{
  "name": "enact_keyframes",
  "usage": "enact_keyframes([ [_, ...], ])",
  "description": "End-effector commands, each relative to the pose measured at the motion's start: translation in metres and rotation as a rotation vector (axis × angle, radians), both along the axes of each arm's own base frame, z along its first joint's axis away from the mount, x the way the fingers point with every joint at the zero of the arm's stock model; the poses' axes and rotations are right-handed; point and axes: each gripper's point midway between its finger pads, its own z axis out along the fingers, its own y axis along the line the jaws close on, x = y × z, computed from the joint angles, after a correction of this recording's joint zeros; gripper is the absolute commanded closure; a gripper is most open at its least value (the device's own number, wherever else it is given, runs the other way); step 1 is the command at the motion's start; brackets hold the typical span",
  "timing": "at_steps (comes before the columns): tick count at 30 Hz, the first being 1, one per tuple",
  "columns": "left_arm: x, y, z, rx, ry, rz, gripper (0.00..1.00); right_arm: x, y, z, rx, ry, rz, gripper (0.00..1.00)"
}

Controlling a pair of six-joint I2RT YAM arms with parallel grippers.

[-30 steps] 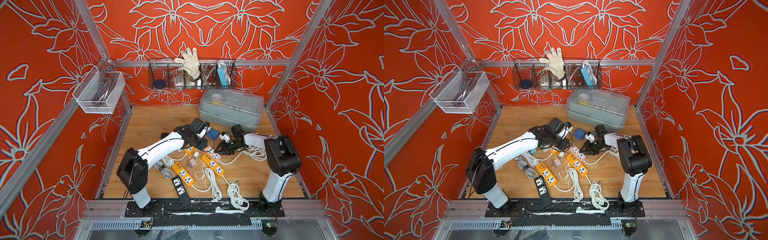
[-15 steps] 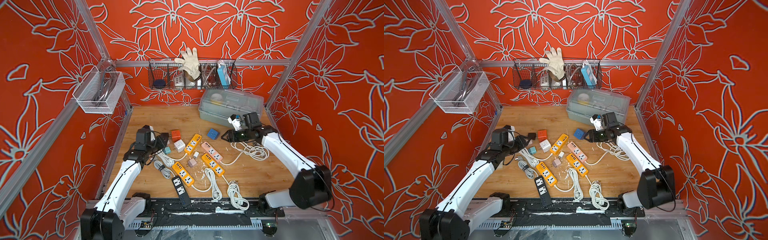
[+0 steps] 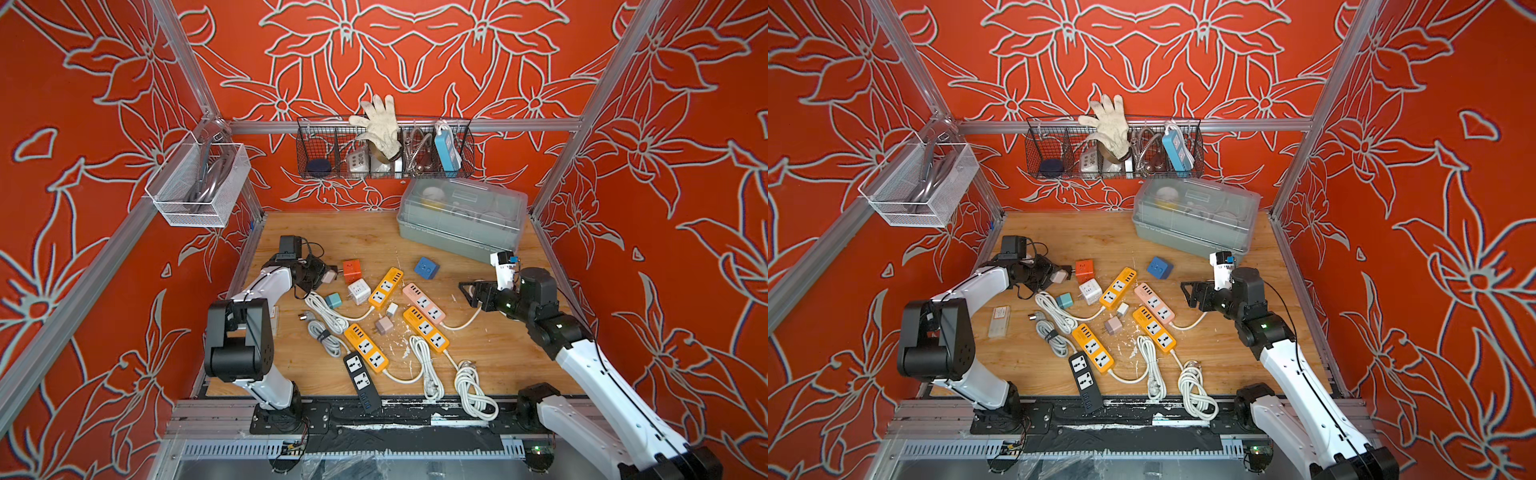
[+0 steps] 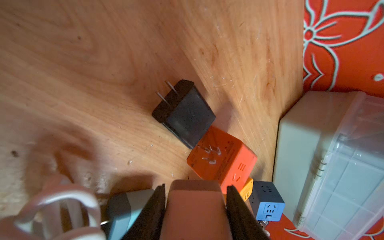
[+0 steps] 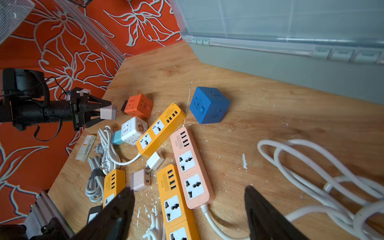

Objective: Pull the plug off the socket
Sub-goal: Place the plug at the center of the board.

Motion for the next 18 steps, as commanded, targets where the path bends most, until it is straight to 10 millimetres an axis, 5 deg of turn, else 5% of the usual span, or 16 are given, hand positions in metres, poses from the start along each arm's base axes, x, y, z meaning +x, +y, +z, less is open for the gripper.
enact_keyframes([
  [1,0.003,-0.002,-0.01,-0.053,0.055,0.03,0.69,0.003,-0.006,0.007,0.053,-0.015,-0.062,0.14],
  [11,0.012,-0.005,-0.024,-0.056,0.096,-0.013,0.35,-0.005,-0.006,0.016,0.092,-0.051,-0.06,0.15],
  [16,0.003,0.004,0.002,0.035,0.064,-0.037,0.18,-0.016,-0.009,0.032,0.073,-0.124,-0.035,0.15],
  [18,-0.006,0.009,0.018,0.093,0.034,-0.056,0.01,-0.021,-0.009,0.039,0.065,-0.158,-0.02,0.13],
])
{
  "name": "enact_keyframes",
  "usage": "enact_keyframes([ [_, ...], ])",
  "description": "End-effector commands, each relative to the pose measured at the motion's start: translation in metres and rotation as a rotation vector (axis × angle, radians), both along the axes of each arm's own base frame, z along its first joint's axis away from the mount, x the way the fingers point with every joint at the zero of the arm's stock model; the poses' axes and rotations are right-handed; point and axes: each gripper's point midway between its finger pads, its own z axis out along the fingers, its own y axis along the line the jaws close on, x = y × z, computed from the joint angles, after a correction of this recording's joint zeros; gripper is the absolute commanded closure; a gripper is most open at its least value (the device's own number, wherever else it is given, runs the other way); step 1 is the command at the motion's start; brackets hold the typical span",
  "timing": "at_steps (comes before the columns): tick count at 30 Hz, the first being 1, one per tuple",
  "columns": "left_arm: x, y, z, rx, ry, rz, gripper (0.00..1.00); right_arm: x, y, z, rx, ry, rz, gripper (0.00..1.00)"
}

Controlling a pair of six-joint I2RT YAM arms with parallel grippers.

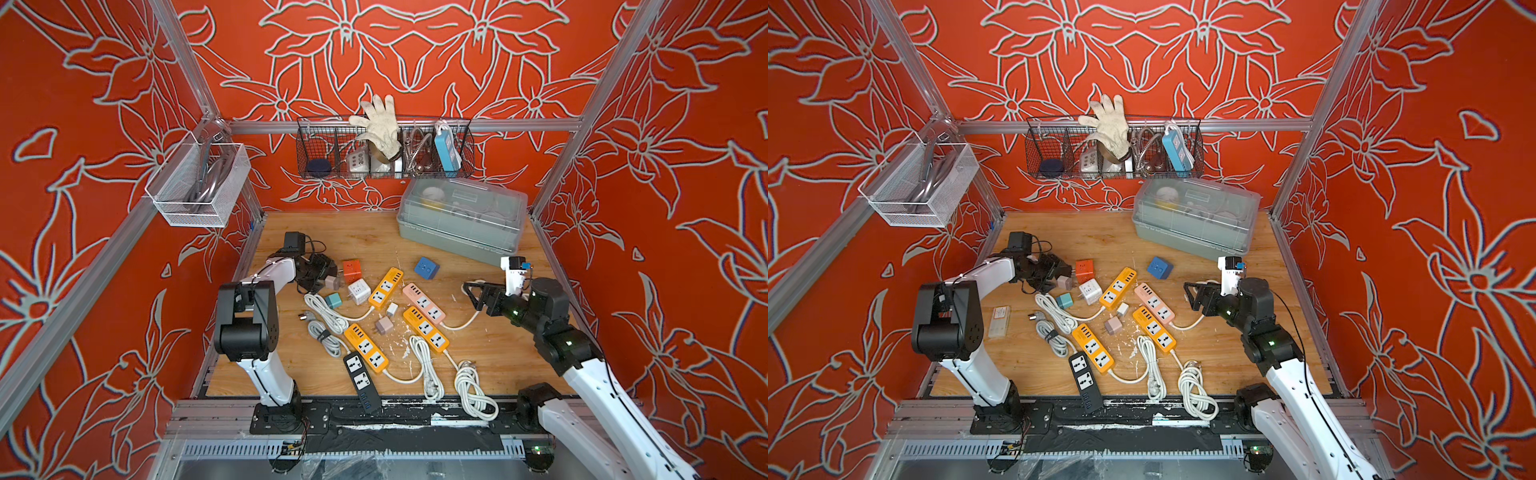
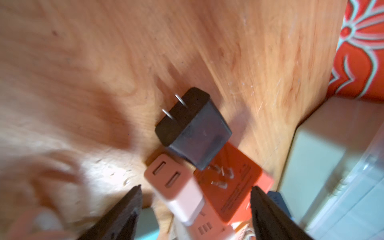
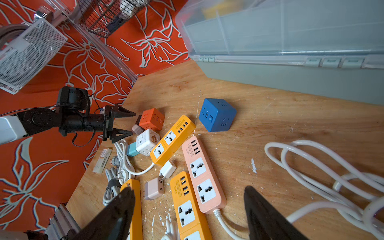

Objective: Pull the plug off the socket
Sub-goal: Place the plug at the center of the board, then reset both arms

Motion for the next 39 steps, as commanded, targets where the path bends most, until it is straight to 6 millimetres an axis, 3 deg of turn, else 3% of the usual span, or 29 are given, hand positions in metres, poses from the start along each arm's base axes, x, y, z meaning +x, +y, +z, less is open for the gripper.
enact_keyframes([
  [1,-0.019,0.01,0.037,0.115,-0.056,-0.052,0.02,-0.007,-0.005,0.01,-0.027,-0.061,0.004,0.08],
  [3,-0.035,0.012,0.05,0.169,-0.087,-0.076,0.01,-0.011,-0.007,0.014,-0.028,-0.09,-0.001,0.0],
  [6,-0.06,0.005,0.065,0.228,-0.155,-0.116,0.01,-0.016,-0.013,0.016,-0.033,-0.13,-0.023,0.0],
  [11,-0.095,-0.038,0.081,0.309,-0.272,-0.289,0.01,-0.011,-0.038,0.005,-0.066,-0.111,-0.174,0.0],
  [15,-0.111,-0.066,0.095,0.424,-0.374,-0.466,0.01,0.0,-0.068,-0.012,-0.11,-0.023,-0.367,0.0],
  [20,-0.12,-0.084,0.111,0.595,-0.508,-0.618,0.01,0.012,-0.101,-0.026,-0.302,0.019,-0.514,0.0],
  [22,-0.123,-0.079,0.119,0.679,-0.561,-0.634,0.01,0.019,-0.111,-0.035,-0.409,0.011,-0.543,0.0],
  [27,-0.128,-0.041,0.113,0.925,-0.588,-0.588,0.01,0.041,-0.128,-0.051,-0.616,-0.031,-0.573,0.0],
  [32,-0.135,-0.004,0.101,1.093,-0.593,-0.442,0.02,0.069,-0.144,-0.091,-0.664,-0.046,-0.591,0.0],
  [35,-0.135,0.011,0.09,1.119,-0.635,-0.347,0.02,0.089,-0.144,-0.122,-0.635,-0.065,-0.555,0.0],
  [37,-0.133,0.018,0.084,1.123,-0.682,-0.308,0.02,0.107,-0.132,-0.126,-0.685,-0.074,-0.44,0.0],
  [38,-0.131,0.021,0.081,1.123,-0.702,-0.297,0.02,0.112,-0.123,-0.123,-0.707,-0.164,-0.39,0.0],
  [39,-0.129,0.026,0.076,1.117,-0.719,-0.281,0.02,0.111,-0.127,-0.13,-0.692,-0.178,-0.401,0.0],
])
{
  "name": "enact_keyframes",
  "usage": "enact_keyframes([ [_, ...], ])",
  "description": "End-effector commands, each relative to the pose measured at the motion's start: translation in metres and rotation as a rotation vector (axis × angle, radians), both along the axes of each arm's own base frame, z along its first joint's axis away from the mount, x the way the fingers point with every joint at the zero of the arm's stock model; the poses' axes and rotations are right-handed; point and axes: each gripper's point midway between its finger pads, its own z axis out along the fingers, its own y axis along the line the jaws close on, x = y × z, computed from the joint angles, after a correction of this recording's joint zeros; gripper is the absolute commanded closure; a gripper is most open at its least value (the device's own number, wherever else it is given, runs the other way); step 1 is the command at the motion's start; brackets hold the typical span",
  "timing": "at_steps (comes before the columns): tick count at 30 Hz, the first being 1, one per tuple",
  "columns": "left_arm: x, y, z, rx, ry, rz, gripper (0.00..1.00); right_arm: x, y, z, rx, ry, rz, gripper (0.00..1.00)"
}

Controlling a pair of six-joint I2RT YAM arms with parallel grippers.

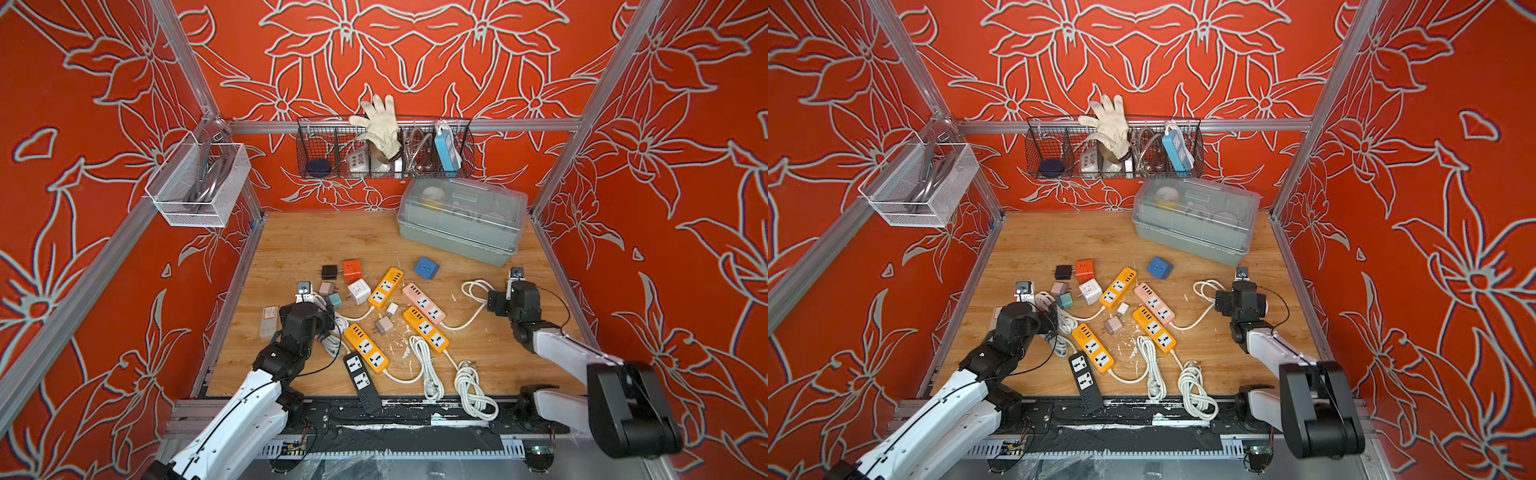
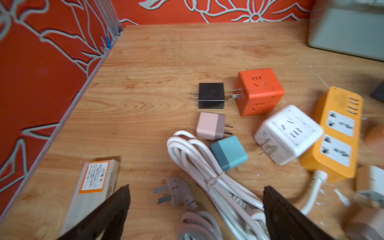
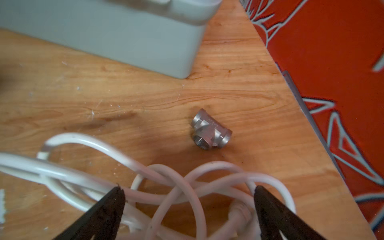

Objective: Pull the plug off the socket
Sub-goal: Reset both arms

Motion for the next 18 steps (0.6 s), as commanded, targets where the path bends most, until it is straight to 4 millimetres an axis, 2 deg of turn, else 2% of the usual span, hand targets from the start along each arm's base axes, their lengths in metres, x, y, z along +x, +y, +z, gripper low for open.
enact_keyframes([
  [1,0.018,0.01,0.021,-0.027,-0.184,0.004,0.02,0.027,0.004,0.03,-0.006,-0.264,0.086,0.0],
  [2,0.021,0.011,0.017,-0.046,-0.182,-0.015,0.02,0.03,-0.003,0.033,0.01,-0.323,0.052,0.0],
  [4,0.031,0.019,0.011,-0.085,-0.199,0.001,0.02,0.029,-0.007,0.028,0.012,-0.242,0.037,0.0],
  [5,0.037,0.019,0.007,-0.1,-0.194,-0.016,0.02,0.032,-0.007,0.029,0.012,-0.277,0.035,0.0],
  [7,0.055,0.02,-0.002,-0.117,-0.184,-0.03,0.02,0.031,-0.012,0.028,0.007,-0.231,0.004,0.0],
  [10,0.085,0.008,-0.012,-0.066,-0.132,-0.126,0.02,0.034,-0.01,0.029,-0.003,-0.251,0.016,0.0],
  [12,0.091,0.014,-0.037,-0.099,-0.117,-0.112,0.02,0.034,-0.009,0.028,-0.004,-0.237,0.02,0.0],
  [14,0.097,0.02,-0.043,-0.128,-0.08,-0.097,0.03,0.033,-0.008,0.028,-0.004,-0.23,0.022,0.0],
  [18,0.099,0.022,-0.04,-0.125,-0.085,-0.091,0.02,0.034,-0.008,0.028,-0.008,-0.234,0.022,0.0],
])
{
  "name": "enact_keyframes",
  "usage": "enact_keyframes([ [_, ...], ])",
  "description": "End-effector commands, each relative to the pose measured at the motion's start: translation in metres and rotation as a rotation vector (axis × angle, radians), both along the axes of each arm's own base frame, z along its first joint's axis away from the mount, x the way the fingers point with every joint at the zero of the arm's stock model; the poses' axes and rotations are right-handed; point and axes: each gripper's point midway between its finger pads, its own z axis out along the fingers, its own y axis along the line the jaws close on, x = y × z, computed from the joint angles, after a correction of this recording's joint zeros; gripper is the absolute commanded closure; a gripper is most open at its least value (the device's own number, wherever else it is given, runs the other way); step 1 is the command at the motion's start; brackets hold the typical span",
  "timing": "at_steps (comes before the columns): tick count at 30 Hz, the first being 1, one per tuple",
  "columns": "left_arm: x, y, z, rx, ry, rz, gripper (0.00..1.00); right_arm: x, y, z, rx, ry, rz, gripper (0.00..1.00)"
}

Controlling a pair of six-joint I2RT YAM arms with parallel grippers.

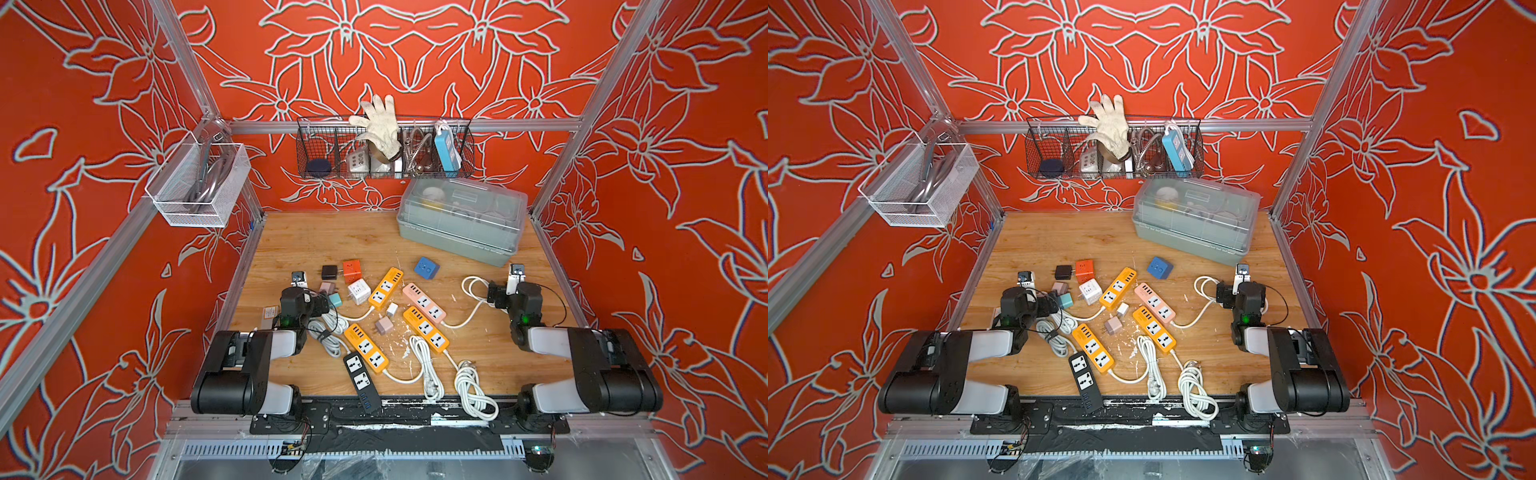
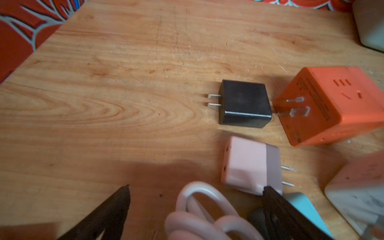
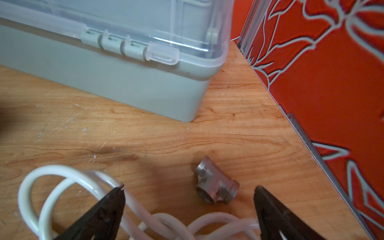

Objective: Pull the plug off the socket
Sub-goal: Reset both arms

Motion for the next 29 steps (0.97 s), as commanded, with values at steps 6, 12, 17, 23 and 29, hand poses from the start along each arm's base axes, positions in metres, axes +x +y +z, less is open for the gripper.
enact_keyframes([
  [6,0.016,-0.002,0.03,0.011,-0.113,-0.016,0.02,0.004,-0.001,0.014,-0.01,-0.053,-0.01,0.0],
  [12,0.016,-0.002,0.029,0.015,-0.11,-0.014,0.02,-0.028,-0.019,0.025,0.008,-0.212,-0.12,0.0],
  [17,0.017,-0.002,0.029,0.016,-0.112,-0.014,0.02,-0.028,-0.019,0.025,0.006,-0.214,-0.12,0.0],
  [23,0.016,-0.003,0.029,0.015,-0.111,-0.015,0.02,-0.029,-0.019,0.025,0.005,-0.211,-0.119,0.0],
  [29,0.017,-0.003,0.029,0.016,-0.112,-0.015,0.02,-0.025,-0.019,0.024,-0.001,-0.19,-0.129,0.0],
])
